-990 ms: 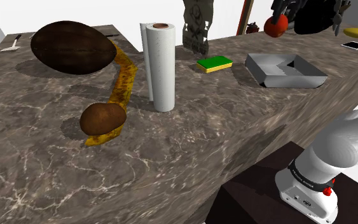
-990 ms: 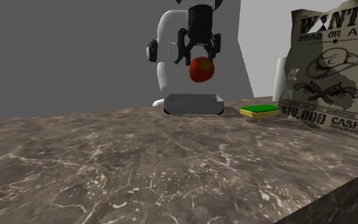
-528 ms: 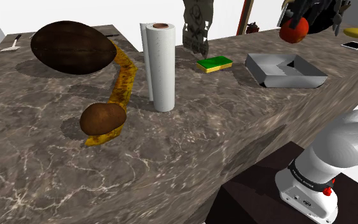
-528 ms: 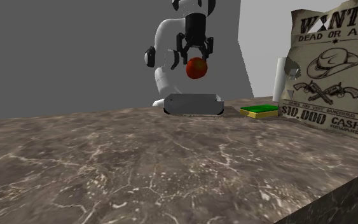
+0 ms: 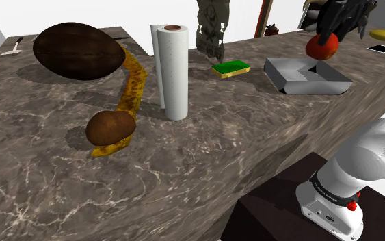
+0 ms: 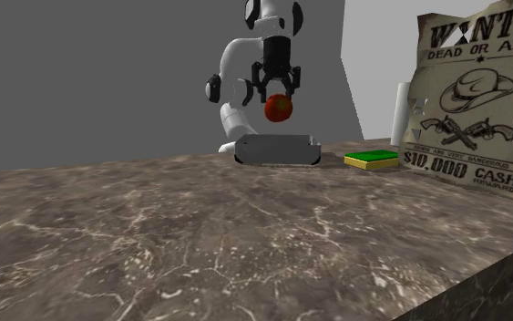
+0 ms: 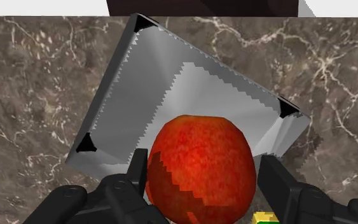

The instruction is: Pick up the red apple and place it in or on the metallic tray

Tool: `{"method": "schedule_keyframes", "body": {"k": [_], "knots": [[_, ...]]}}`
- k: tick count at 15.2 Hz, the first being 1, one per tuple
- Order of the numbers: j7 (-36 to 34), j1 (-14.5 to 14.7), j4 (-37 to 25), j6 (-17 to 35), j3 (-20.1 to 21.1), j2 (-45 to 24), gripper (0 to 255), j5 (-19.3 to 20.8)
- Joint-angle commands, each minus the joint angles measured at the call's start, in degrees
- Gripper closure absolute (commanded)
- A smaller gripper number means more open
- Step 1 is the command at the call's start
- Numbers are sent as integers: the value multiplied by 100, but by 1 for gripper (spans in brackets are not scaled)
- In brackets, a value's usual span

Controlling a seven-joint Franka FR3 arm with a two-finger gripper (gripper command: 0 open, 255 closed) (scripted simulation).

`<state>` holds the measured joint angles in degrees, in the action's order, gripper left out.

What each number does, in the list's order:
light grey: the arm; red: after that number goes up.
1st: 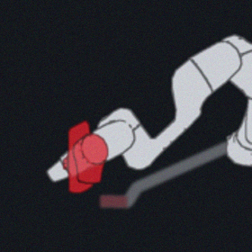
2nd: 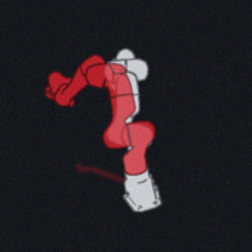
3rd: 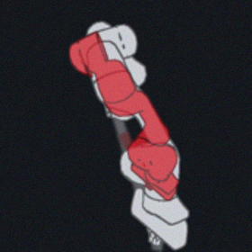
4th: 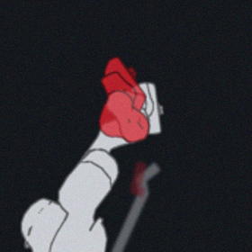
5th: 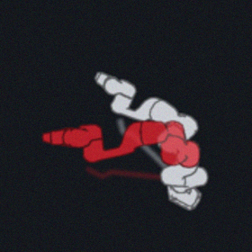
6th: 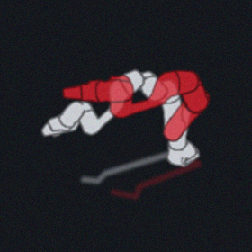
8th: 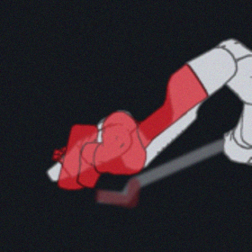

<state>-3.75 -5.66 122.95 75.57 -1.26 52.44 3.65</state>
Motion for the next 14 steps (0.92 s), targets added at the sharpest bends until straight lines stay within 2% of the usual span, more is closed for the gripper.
{"method": "schedule_keyframes", "body": {"k": [1,9,14], "knots": [[-14,1,202,122,4,81,255,-4],[-41,2,1076,625,-9,452,255,6],[-42,2,1076,625,-9,452,255,6]]}}
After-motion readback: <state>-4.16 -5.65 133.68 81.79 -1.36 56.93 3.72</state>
